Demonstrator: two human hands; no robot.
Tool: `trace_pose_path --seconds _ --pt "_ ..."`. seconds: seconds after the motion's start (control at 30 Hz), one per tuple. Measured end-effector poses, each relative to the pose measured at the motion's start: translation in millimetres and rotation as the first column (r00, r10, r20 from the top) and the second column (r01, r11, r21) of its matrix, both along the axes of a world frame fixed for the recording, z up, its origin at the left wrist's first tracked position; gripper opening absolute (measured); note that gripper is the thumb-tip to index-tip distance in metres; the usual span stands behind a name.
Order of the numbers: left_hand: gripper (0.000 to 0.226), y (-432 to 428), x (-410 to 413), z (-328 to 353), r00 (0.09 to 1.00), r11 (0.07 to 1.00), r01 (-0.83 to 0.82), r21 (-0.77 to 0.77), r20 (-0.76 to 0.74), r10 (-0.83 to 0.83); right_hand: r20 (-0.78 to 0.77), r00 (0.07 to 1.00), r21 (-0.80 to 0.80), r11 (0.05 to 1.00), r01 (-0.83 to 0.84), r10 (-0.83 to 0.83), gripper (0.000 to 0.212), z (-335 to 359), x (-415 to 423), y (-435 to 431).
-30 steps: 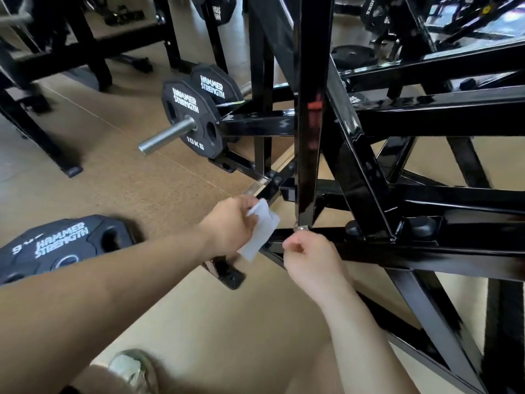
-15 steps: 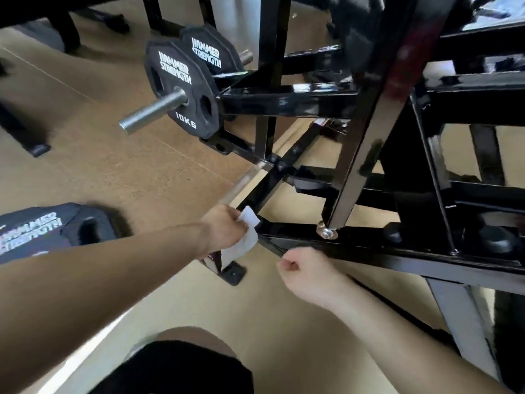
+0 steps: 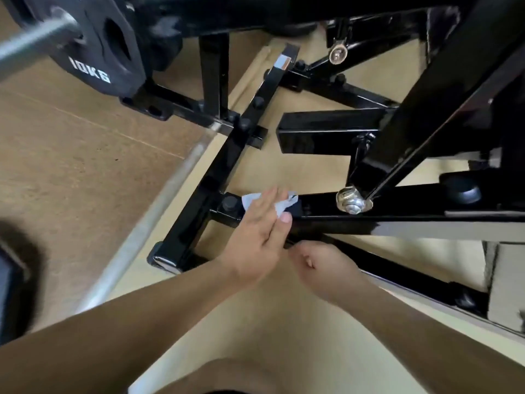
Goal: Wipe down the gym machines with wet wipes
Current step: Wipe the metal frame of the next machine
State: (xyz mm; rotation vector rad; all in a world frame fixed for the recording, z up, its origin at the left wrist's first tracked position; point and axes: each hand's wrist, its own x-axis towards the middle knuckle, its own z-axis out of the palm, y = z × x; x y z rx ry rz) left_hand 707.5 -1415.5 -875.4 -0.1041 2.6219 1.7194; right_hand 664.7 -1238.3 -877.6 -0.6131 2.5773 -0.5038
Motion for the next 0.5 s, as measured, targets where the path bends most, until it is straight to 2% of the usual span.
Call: trace_pose_path --seconds 0.03,0.1,0.17,0.2,0.23,0.3,0.43,0.5 --pt "0.056 1 4 -3 0.999 1.0 0.023 -0.011 -0.048 -0.023 -0.152 0.988 -0.046 0.999 0.024 -0.031 0.021 -8 6 3" --pt "0.051 0 4 -6 0.995 0.997 0.051 0.058 -0.092 -0.045 -0.445 0.895 -0.092 0.996 -0.007 -0.035 0.016 -16 14 5" --pt "0.045 -7 -2 -6 0.999 0.968 -0.016 0.249 -0.034 0.025 -0.58 0.813 -0.085 0.996 -0.016 -0.037 0.021 -20 14 1" --pt "0.046 -13 -7 -8 0.998 0.955 -0.068 0.287 0.009 0.068 -0.593 0.804 -0.088 0.996 -0.009 -0.045 0.025 -22 14 -2" --pt "0.046 -19 -12 -11 0.993 0.96 -0.116 0.253 0.048 0.107 -0.584 0.81 -0.09 0.996 -0.005 -0.049 0.029 -25 14 -5" --pt "0.044 -24 -16 -19 0.986 0.984 -0.156 0.09 0.072 0.15 -0.572 0.819 -0.08 0.997 -0.007 -0.04 0.034 -26 16 -12" --pt "0.053 -3 -13 -14 0.995 0.992 -0.095 -0.084 0.009 0.096 -0.57 0.822 -0.063 0.997 -0.039 -0.003 0.024 -16 17 -14" --pt "0.059 15 -5 -1 0.995 0.99 0.007 -0.14 -0.1 -0.021 -0.516 0.856 -0.055 0.996 -0.071 0.033 0.025 -10 21 -9"
